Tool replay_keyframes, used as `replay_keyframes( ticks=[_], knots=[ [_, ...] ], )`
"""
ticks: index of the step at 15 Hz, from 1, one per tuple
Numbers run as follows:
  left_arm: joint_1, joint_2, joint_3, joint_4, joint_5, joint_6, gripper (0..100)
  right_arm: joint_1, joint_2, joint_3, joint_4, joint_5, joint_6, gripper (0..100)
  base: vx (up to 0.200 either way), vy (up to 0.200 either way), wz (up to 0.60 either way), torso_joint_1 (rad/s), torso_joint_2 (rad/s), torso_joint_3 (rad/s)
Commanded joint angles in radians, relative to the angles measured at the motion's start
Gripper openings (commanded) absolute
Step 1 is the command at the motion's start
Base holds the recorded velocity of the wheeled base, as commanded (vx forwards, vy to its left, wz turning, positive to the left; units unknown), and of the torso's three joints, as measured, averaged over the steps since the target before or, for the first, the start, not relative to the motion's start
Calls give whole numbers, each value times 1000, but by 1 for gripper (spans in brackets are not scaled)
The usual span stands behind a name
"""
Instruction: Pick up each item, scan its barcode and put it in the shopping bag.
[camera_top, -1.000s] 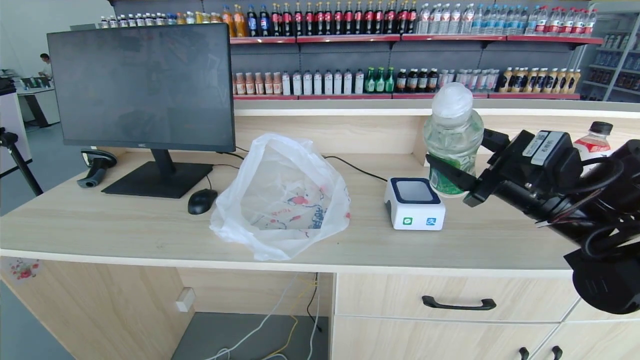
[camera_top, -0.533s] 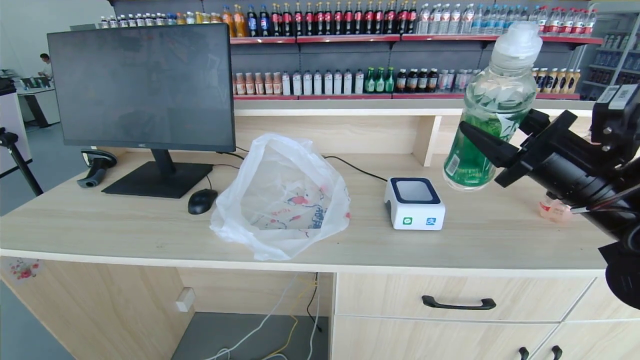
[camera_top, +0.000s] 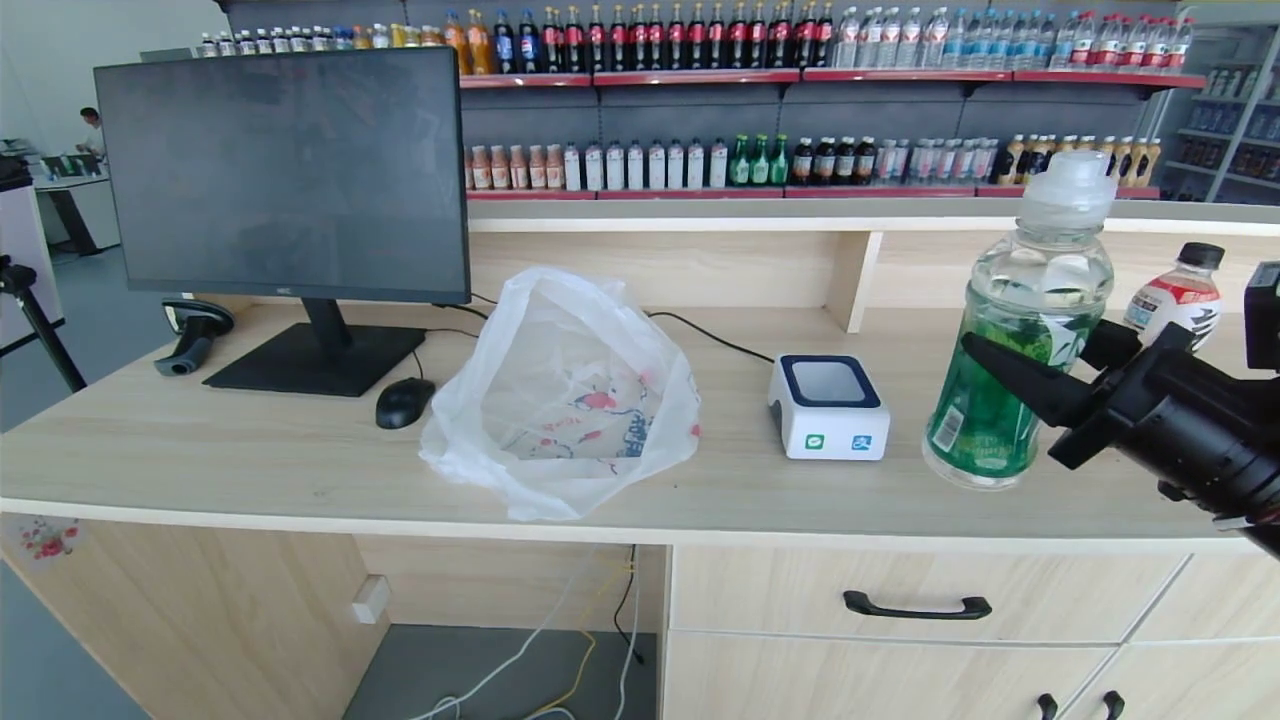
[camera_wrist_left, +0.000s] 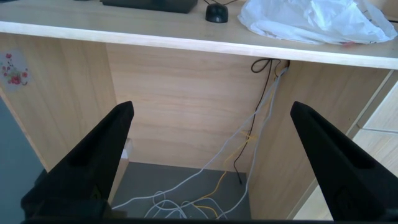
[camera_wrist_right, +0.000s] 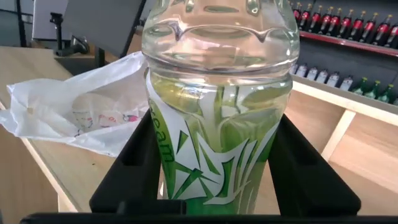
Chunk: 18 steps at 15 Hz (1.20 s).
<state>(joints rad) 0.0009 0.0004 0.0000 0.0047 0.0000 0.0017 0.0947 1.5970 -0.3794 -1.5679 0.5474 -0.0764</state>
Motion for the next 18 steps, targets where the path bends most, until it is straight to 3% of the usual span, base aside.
replay_keyframes(
  ticks=[1,3,5,10,13,15,18],
  knots=[
    [-1,0,0,0,0,0,100,-21,-29,51,-3,-12,-11,0,0,0,0,0,0,0],
    [1,0,0,0,0,0,100,-18,-22,74,-3,-149,-66,0,0,0,0,0,0,0],
    [-1,0,0,0,0,0,100,-13,9,2,-3,-222,-109,0,0,0,0,0,0,0],
    [1,1,0,0,0,0,100,63,37,4,-3,-225,-59,0,0,0,0,0,0,0],
    [1,0,0,0,0,0,100,22,67,-49,-3,-254,-52,0,0,0,0,0,0,0],
    [1,0,0,0,0,0,100,63,29,-13,-3,-412,-20,0,0,0,0,0,0,0],
    [1,0,0,0,0,0,100,171,75,-121,-3,-554,-22,0,0,0,0,0,0,0]
  ],
)
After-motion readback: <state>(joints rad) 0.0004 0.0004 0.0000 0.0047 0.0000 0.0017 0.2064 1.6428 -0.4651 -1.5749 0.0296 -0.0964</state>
